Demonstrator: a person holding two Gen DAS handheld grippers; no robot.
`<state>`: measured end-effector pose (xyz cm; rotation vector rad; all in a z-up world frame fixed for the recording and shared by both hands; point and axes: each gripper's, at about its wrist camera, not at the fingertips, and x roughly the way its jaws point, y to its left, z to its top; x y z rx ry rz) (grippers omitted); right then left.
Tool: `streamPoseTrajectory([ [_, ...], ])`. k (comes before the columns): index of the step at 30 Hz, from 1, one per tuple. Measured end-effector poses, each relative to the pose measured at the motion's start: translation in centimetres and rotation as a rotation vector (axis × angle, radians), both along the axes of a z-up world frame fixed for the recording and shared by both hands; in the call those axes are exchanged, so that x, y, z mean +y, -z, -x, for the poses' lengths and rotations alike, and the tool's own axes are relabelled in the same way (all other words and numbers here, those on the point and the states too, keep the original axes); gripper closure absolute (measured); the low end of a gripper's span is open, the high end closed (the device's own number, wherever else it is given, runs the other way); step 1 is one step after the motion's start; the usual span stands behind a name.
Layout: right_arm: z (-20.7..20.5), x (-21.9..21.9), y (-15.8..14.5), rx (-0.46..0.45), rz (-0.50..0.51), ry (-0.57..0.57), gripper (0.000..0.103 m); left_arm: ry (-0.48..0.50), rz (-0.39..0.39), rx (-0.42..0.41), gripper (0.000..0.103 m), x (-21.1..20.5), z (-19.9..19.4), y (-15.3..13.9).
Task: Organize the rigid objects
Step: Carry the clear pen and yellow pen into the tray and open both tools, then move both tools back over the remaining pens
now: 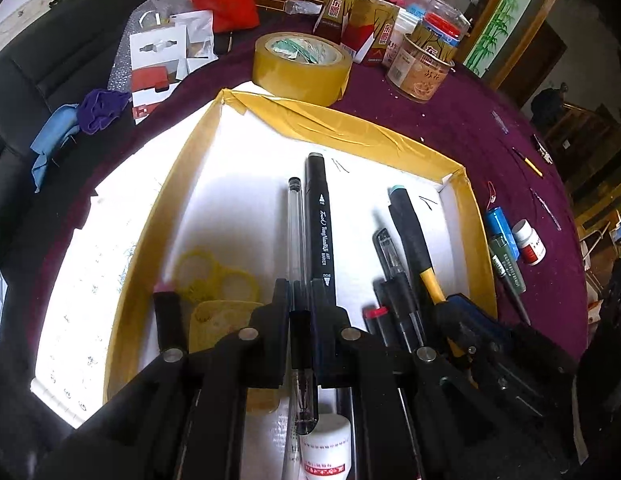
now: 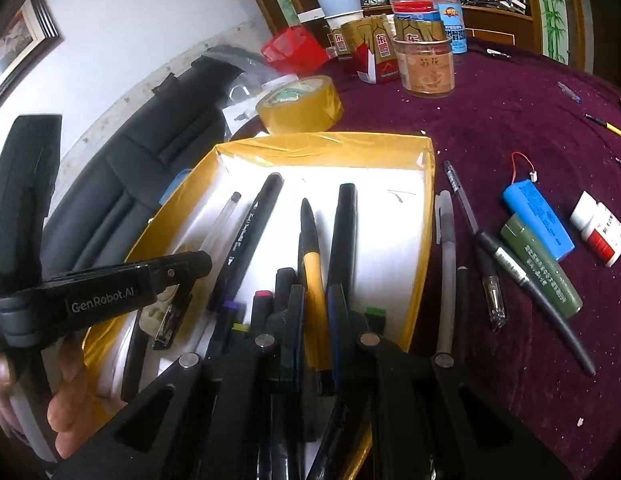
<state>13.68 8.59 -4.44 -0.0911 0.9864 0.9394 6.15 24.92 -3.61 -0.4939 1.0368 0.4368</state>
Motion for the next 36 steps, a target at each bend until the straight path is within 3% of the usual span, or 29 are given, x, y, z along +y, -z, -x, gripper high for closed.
streamPoseTrajectory([
  [3, 0.2, 0.4, 0.1, -0.012, 0.024, -0.012, 0.093, 0.004, -0.023, 0.028, 0.096, 0.1, -0.4, 0.3],
  [8, 0.4, 0.4, 0.0, -0.018, 0.023, -0.035, 0.087, -0.003, 0.016, 0.041, 0.095, 0.1, -0.4, 0.8],
  [11, 1.1, -1.0, -0.9, -0.034, -0.044, -0.047, 0.070, -0.024, 0.032, -0.004, 0.092, 0.0, 0.6, 0.0],
  [15, 2.6, -4.6, -2.4, -0.062, -0.152, -0.059, 0.066, -0.057, -0.011, -0.101, 0.073, -2.2, 3.3, -2.7],
  [19, 3.8, -9.5, -2.9, -0.052, -0.250, -0.067, 0.066, -0.048, -0.003, -0.225, 0.052, -6.0, 5.7, -4.6],
  [22, 4.2, -13.2, -2.6, -0.031, -0.294, -0.061, 0.066, -0.011, 0.024, -0.288, 0.050, -9.3, 6.8, -4.9],
  [26, 3.9, -17.0, -1.9, -0.031, -0.273, -0.029, 0.066, 0.073, 0.089, -0.266, 0.050, -13.3, 6.1, -3.6],
  [32, 1.1, -21.1, -1.4, 0.003, -0.243, 0.070, 0.066, 0.127, 0.084, -0.233, 0.050, -16.7, 4.8, -3.4],
  [36, -1.1, -21.3, -0.7, 0.024, -0.146, 0.133, 0.066, 0.138, 0.080, -0.232, 0.050, -17.3, 4.6, -3.6],
])
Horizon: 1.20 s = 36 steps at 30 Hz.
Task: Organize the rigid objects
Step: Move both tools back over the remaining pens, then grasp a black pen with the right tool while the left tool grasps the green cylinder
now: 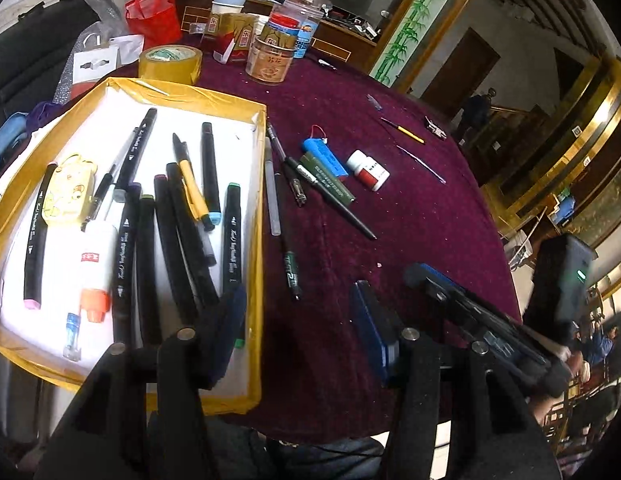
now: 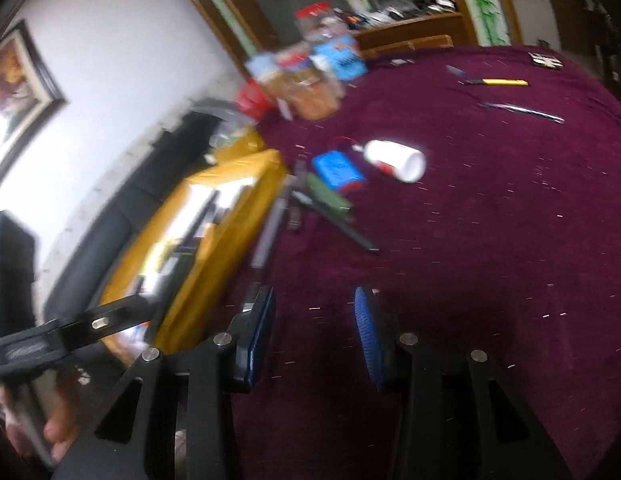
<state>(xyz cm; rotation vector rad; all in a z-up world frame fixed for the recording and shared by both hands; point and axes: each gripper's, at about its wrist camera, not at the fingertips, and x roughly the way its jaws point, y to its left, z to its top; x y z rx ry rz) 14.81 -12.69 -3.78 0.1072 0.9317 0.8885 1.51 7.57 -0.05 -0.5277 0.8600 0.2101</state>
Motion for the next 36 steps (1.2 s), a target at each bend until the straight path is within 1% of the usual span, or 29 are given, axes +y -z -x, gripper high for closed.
streamPoseTrajectory([
  [3, -0.8, 0.7, 0.3, 0.003, 0.012, -0.029, 0.066, 0.003, 0.002, 0.010, 0.050, -0.3, 0.3, 0.5],
  [6, -1.4, 2.1, 0.1, -0.023, 0.041, -0.050, 0.066, -0.001, 0.008, 0.025, 0.050, 0.0, 0.5, 1.0],
  [11, -3.3, 4.3, 0.5, -0.031, 0.078, -0.065, 0.066, -0.017, 0.014, 0.029, 0.050, 0.8, 0.9, 1.4],
  [14, -5.2, 5.9, 1.3, -0.040, 0.132, -0.061, 0.066, -0.029, 0.030, 0.032, 0.050, 1.4, 1.1, 1.7],
  [18, -6.4, 7.3, 2.9, -0.003, 0.150, -0.095, 0.066, -0.043, 0.054, 0.028, 0.050, 2.1, 1.6, 2.0],
  [20, -6.1, 7.5, 2.8, -0.018, 0.149, -0.107, 0.066, -0.044, 0.059, 0.028, 0.050, 2.2, 1.6, 2.1],
  [21, -5.9, 7.5, 2.9, -0.017, 0.146, -0.114, 0.070, -0.043, 0.060, 0.029, 0.050, 2.3, 1.6, 2.1],
  [22, -5.7, 7.6, 2.9, -0.014, 0.145, -0.124, 0.078, -0.042, 0.063, 0.030, 0.050, 2.3, 1.5, 2.2],
  [23, -5.3, 7.8, 3.1, -0.018, 0.162, -0.128, 0.080, -0.039, 0.065, 0.031, 0.050, 2.2, 1.4, 2.2],
  [24, -4.9, 7.9, 3.1, -0.034, 0.178, -0.129, 0.084, -0.033, 0.065, 0.031, 0.050, 2.1, 1.3, 2.2],
  [25, -4.6, 8.0, 3.1, -0.038, 0.191, -0.138, 0.094, -0.029, 0.063, 0.031, 0.050, 2.0, 1.3, 2.1],
  [29, -2.4, 8.4, 3.1, -0.073, 0.226, -0.186, 0.095, -0.016, 0.050, 0.031, 0.050, 1.4, 1.0, 1.9],
  [32, -0.5, 7.7, 3.0, -0.078, 0.231, -0.219, 0.095, -0.011, 0.039, 0.037, 0.050, 0.9, 0.9, 1.8],
  [34, 1.2, 6.5, 3.0, -0.097, 0.242, -0.233, 0.095, -0.010, 0.038, 0.040, 0.050, 0.7, 0.8, 1.8],
  [36, 2.1, 4.6, 3.0, -0.090, 0.245, -0.209, 0.095, -0.006, 0.044, 0.044, 0.050, 0.5, 0.6, 2.0],
])
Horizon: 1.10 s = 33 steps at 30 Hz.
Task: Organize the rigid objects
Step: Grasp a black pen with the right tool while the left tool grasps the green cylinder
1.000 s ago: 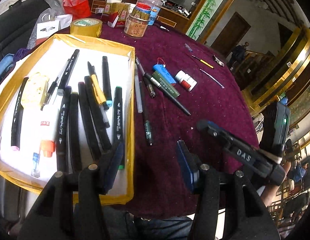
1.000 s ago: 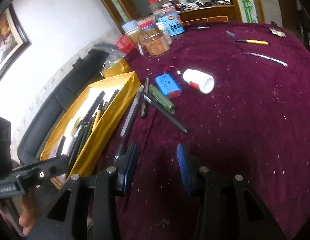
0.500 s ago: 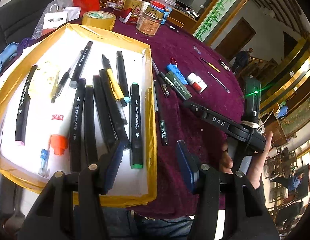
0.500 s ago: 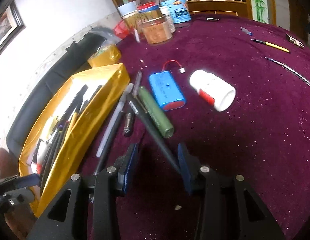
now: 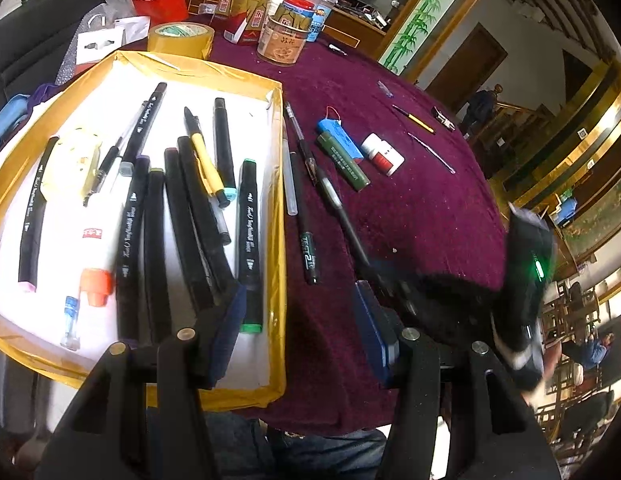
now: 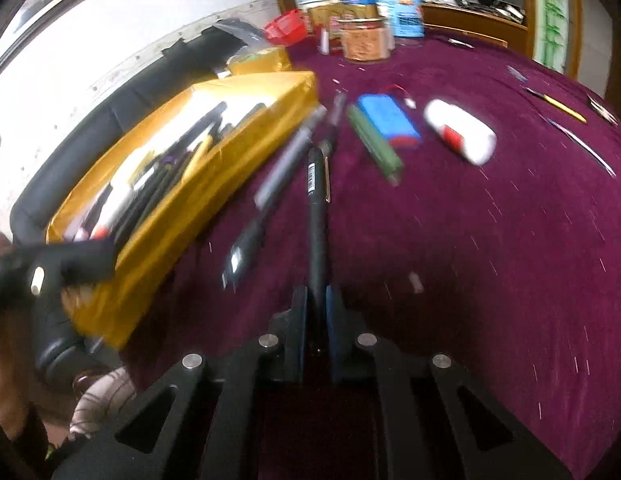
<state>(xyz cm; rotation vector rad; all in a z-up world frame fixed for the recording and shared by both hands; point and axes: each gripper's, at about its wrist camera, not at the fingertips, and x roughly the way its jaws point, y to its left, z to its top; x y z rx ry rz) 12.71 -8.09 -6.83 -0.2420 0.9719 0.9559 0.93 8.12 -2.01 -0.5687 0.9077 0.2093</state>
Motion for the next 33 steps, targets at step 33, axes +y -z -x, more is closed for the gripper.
streamPoseTrajectory([
  [33, -3.2, -7.7, 0.0, -0.015, -0.082, 0.372, 0.095, 0.100, -0.086, 0.102, 0.046, -2.6, -14.0, -0.3],
])
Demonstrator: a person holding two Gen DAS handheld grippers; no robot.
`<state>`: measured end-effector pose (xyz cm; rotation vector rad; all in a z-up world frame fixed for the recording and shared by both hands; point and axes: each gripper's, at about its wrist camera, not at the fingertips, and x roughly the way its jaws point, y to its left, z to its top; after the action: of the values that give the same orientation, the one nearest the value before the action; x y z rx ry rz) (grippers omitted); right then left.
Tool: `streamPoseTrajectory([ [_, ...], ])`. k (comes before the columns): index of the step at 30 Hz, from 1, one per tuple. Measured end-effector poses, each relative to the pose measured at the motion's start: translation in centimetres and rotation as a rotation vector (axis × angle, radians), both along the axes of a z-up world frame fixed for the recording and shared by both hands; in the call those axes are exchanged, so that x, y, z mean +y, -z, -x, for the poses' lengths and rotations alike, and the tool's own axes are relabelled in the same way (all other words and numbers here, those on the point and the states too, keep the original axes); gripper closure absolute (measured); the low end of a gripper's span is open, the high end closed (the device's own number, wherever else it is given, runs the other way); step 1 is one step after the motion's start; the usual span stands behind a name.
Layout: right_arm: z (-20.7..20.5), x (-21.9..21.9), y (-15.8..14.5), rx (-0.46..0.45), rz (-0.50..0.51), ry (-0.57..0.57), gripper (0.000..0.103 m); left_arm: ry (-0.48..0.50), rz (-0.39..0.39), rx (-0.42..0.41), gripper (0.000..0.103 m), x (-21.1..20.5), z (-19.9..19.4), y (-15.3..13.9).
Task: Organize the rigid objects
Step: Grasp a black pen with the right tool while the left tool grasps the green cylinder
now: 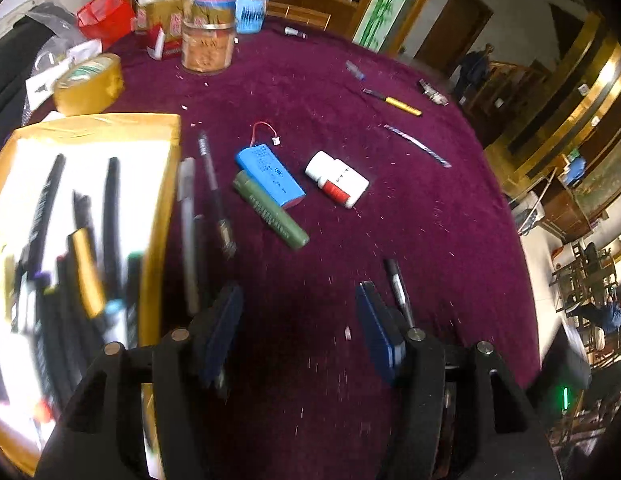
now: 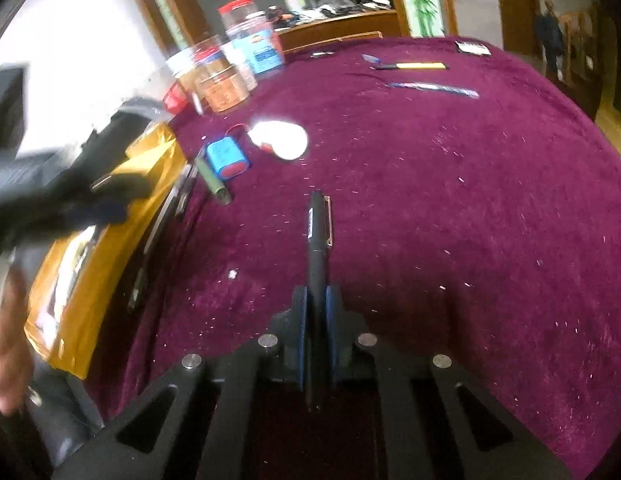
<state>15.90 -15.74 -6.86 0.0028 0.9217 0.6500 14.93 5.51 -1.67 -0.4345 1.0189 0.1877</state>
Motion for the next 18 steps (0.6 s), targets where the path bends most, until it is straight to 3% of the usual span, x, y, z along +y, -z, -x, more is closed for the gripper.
streamPoseTrajectory([
  [2, 0.4, 0.7, 0.0, -0.024, 0.035, -0.018, 0.095, -0.010, -0.005, 0.019, 0.046, 0.1, -1.6, 0.6],
  [7, 0.4, 0.5, 0.0, -0.011, 0.015, -0.032, 0.095, -0.030, -0.121, 0.078, 0.048, -0.3, -5.9, 2.1],
  [10, 0.4, 0.7, 0.0, -0.014, 0.019, -0.036, 0.095, -0.052, -0.115, 0.161, 0.061, 0.3, -7.5, 3.9],
  [11, 0.5, 0.8, 0.0, -0.014, 0.019, -0.040, 0.095, -0.058, -0.116, 0.174, 0.061, 0.5, -7.8, 4.3],
  [12, 0.3, 0.8, 0.0, -0.013, 0.018, -0.041, 0.095, -0.070, -0.168, 0.170, 0.070, 0.5, -7.9, 4.3],
  [13, 0.3, 0.7, 0.0, -0.011, 0.016, -0.041, 0.095, -0.069, -0.174, 0.180, 0.072, 0.5, -7.9, 4.4],
  [18, 0.2, 0.8, 0.1, -0.008, 0.015, -0.043, 0.095, -0.062, -0.129, 0.188, 0.090, 1.3, -5.7, 4.4],
])
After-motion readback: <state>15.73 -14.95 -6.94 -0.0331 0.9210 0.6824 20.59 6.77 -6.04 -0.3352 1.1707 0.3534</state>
